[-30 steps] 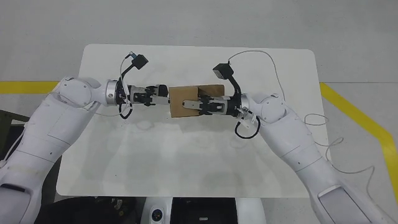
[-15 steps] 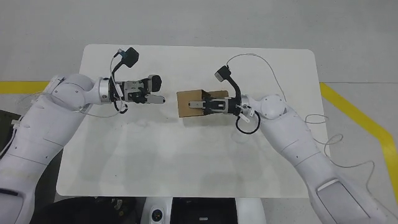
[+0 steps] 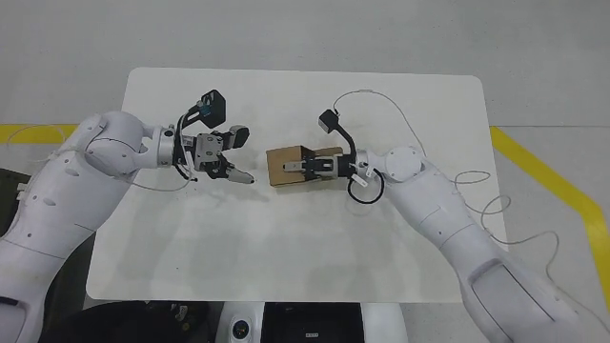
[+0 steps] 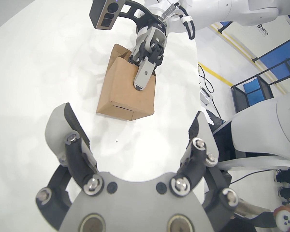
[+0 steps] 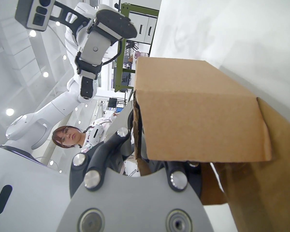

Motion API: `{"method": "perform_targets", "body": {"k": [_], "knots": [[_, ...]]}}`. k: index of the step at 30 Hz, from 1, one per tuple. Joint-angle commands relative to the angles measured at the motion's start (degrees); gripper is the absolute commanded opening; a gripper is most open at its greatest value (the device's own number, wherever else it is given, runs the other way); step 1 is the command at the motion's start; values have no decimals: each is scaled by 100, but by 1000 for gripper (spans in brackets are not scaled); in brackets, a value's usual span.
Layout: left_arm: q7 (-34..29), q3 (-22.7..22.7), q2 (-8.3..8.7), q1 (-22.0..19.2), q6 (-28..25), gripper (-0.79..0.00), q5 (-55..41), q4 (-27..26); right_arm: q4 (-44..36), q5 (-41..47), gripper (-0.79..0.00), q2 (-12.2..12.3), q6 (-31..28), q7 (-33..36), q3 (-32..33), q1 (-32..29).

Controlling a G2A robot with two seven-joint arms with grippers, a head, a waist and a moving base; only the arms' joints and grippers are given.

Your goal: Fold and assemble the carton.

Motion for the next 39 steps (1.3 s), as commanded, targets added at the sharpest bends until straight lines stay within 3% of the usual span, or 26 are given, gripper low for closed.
{"method": "perform_targets", "body": {"k": [1,3,4,5,6,7,17,23,28,31,33,37,39], "knots": [[-2,0,0,-1,0,0,-2,3,77,4,-570,-27,-14,7,-17,15],[-2,0,0,-1,0,0,-2,3,122,10,-416,-43,-31,30,-18,16],[-2,0,0,-1,0,0,-2,3,135,8,-219,-46,-33,51,-13,14],[-2,0,0,-1,0,0,-2,3,140,3,-114,-45,-35,70,-2,11],[-2,0,0,-1,0,0,-2,3,134,2,-28,-41,-36,96,14,4],[-2,0,0,-1,0,0,-2,3,115,-41,0,-31,-47,139,27,6],[-2,0,0,-1,0,0,-2,3,-713,-537,0,271,158,389,532,-171],[308,-87,-11,101,82,0,690,-227,-1422,-802,-3,492,438,553,903,-493],[1238,-333,-55,237,162,0,1820,-310,-1913,-916,-80,643,607,666,1203,-760],[1906,-440,-87,403,224,0,2437,-341,-2121,-998,-283,717,677,697,1364,-876],[2427,-491,-112,540,53,0,3012,-432,-2299,-1075,-474,777,733,731,1495,-963],[3207,-458,-133,762,0,0,4032,-649,-2578,-1193,-785,863,826,825,1671,-1070],[3617,-416,-131,861,0,0,4370,-678,-2701,-1298,-785,901,848,869,1741,-1093]]}}
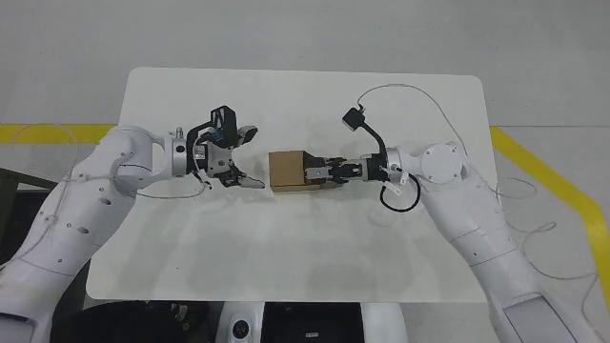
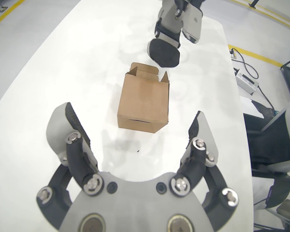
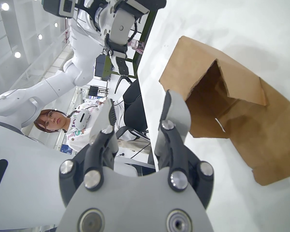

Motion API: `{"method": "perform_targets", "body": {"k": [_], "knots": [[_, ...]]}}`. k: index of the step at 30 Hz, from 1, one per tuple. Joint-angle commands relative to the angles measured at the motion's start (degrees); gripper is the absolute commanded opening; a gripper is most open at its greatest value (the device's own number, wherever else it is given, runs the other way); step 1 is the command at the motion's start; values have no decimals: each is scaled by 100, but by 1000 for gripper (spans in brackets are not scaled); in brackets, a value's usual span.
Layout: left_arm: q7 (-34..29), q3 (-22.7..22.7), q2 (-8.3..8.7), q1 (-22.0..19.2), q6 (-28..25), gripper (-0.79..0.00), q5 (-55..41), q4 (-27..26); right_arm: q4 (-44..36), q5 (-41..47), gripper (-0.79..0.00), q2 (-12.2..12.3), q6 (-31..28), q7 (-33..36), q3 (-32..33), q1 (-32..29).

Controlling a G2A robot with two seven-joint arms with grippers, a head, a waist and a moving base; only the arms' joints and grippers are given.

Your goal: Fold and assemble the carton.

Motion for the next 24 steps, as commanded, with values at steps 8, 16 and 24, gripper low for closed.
{"method": "perform_targets", "body": {"k": [8,16,24], "knots": [[1444,382,66,137,2,0,1435,151,-462,-1391,-785,133,93,120,75,205],[1923,775,-55,-69,2,0,1742,538,-462,-1391,-785,133,93,120,75,205],[2022,1052,-267,-364,11,0,1714,988,-602,-821,-785,187,772,4,185,-249]]}}
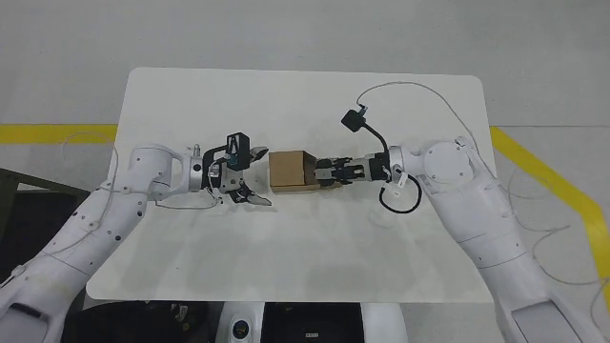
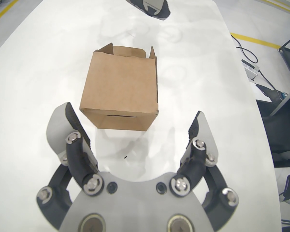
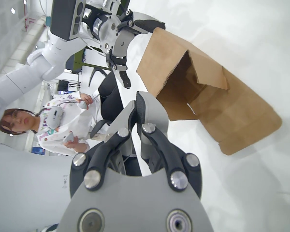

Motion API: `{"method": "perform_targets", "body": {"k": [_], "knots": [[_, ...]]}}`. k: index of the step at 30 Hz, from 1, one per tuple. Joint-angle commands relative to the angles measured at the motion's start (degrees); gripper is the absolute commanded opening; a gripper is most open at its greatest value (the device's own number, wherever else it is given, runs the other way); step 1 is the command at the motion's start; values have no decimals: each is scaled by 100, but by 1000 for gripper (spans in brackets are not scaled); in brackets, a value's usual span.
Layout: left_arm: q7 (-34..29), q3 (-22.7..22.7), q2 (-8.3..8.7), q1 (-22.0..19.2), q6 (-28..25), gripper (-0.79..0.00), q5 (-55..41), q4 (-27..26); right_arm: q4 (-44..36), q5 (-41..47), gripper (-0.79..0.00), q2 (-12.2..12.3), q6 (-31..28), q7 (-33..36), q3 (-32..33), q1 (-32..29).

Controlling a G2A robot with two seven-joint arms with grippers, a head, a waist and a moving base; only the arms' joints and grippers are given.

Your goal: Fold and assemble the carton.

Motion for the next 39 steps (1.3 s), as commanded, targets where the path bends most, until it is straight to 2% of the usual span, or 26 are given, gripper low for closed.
{"method": "perform_targets", "body": {"k": [1,6,13,24,39], "knots": [[7,48,-55,-62,13,0,-23,104,-80,70,-785,37,248,55,65,-149],[2,161,-170,-150,-1,0,-85,231,-223,238,-785,114,755,104,185,-542],[-16,274,-308,-268,-1,0,-130,377,-252,105,-785,153,1003,-202,158,-783],[-73,468,-501,-373,-1,0,-285,588,233,167,-785,68,770,-754,-166,-659],[-111,627,-549,-383,-1,0,-396,576,1177,486,-785,-198,287,-959,-811,25]]}}
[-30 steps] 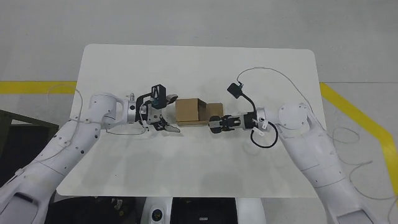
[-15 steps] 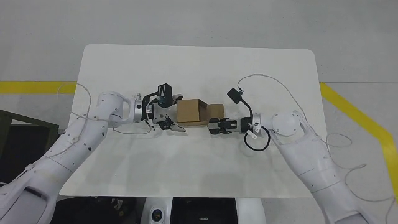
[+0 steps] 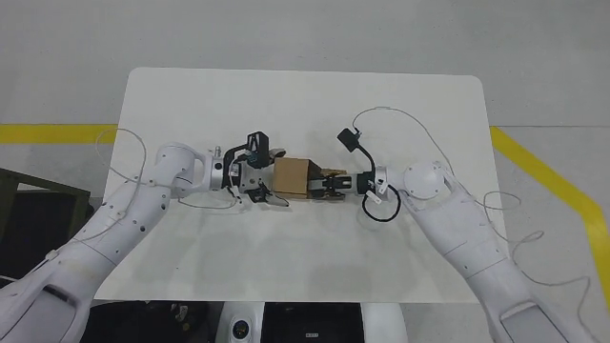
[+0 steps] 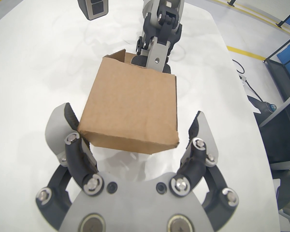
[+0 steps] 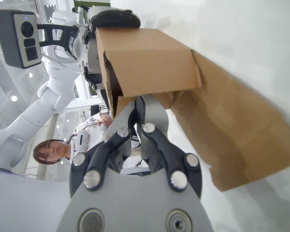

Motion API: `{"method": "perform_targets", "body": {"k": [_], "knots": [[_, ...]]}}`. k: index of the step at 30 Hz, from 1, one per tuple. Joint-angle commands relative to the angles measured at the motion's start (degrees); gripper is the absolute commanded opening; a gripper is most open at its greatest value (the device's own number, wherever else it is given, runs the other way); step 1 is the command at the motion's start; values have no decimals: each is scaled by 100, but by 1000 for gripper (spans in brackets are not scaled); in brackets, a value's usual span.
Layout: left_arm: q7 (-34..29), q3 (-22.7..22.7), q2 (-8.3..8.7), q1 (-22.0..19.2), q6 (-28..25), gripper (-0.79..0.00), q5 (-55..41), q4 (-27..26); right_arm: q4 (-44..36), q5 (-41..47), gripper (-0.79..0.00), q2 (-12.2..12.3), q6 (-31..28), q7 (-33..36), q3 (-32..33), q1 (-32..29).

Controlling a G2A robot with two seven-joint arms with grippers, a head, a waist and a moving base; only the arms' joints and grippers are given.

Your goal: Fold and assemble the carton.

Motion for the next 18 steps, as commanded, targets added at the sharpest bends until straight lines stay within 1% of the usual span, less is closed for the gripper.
{"method": "perform_targets", "body": {"k": [1,7,10,18], "knots": [[-9,25,1,-1,0,0,-14,-5,109,28,-785,-31,-58,3,-70,69],[-27,91,8,-9,0,0,-68,-12,322,144,-785,-108,-242,-23,-215,191],[-40,118,13,-25,0,0,-101,-5,322,170,-785,-104,-304,5,-182,213],[-78,130,27,-46,0,0,-212,42,75,-110,-785,108,-99,111,298,-48]]}}
